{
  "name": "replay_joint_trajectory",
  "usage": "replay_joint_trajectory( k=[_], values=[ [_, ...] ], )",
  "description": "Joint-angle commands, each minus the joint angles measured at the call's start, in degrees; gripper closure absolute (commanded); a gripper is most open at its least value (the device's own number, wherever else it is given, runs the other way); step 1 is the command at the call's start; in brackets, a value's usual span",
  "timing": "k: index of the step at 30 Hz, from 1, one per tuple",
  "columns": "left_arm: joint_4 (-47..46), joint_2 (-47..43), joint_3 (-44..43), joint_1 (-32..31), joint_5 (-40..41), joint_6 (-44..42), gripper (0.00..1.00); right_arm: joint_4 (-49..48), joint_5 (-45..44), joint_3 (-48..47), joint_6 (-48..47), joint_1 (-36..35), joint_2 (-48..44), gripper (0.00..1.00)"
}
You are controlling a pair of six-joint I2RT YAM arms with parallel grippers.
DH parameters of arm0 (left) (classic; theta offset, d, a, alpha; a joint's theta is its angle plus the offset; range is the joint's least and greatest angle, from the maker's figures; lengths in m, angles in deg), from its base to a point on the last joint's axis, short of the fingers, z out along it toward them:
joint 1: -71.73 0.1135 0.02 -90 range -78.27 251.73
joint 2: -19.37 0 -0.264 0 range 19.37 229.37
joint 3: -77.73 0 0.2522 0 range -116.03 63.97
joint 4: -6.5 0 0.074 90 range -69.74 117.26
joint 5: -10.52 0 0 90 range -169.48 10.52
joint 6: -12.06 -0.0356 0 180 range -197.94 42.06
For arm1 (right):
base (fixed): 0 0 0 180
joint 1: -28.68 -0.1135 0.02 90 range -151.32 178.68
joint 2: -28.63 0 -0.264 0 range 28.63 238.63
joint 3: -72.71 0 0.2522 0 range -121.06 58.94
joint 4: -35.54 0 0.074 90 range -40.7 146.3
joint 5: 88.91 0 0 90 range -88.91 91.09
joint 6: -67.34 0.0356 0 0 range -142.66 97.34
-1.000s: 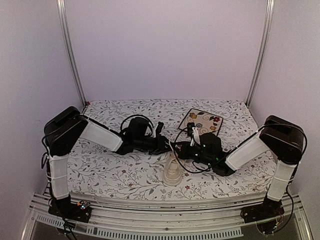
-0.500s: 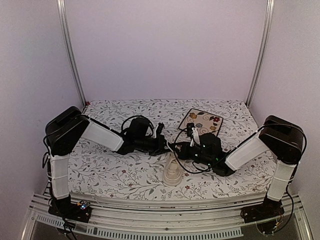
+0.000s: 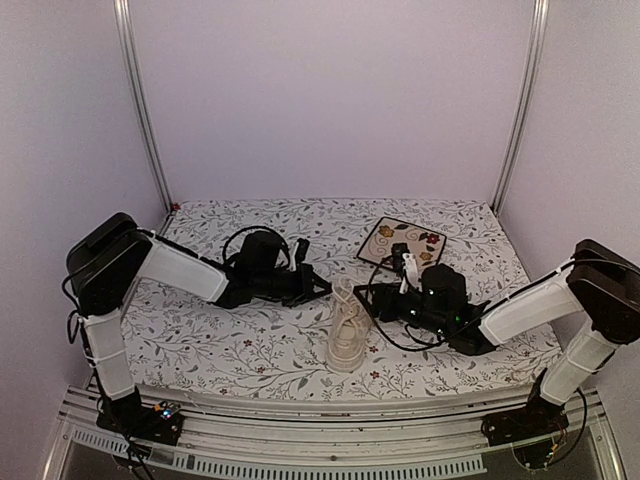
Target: Tie the shoes
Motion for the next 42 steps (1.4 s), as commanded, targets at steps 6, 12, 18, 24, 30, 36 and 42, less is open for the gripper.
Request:
replay_joint_trajectory(
  k=[6,12,18,24,30,36,42],
  values=[
    [2.8,-4.8,4.0,2.2,3.3,-2.7,1.00,20.4,-1.4,4.2,-2.9,4.7,-13.8,0.32],
    [4.1,-7.3,5.5,2.8,4.8,-3.9,1.00,34.0,8.0,-0.3,-8.0,12.8,-11.7,0.34],
    [4.5,-7.3,5.1,2.9,3.9,-4.3,1.00,36.6,16.4,-4.2,-14.9,15.9,-5.9,0.39],
    [6.1,-7.5,3.8,2.9,3.7,-5.6,1.00,38.7,18.8,-9.4,-21.4,17.2,0.5,0.44],
    [7.6,-7.0,2.2,3.0,3.1,-6.0,1.00,40.4,19.0,-14.4,-25.7,17.3,6.6,0.49],
    [8.6,-6.3,1.1,3.0,3.2,-6.3,1.00,39.5,21.1,-16.9,-28.1,17.2,10.8,0.54],
    [9.2,-5.6,-0.1,3.0,3.3,-6.5,1.00,35.7,24.7,-17.0,-28.4,17.2,13.4,0.78]
  ],
)
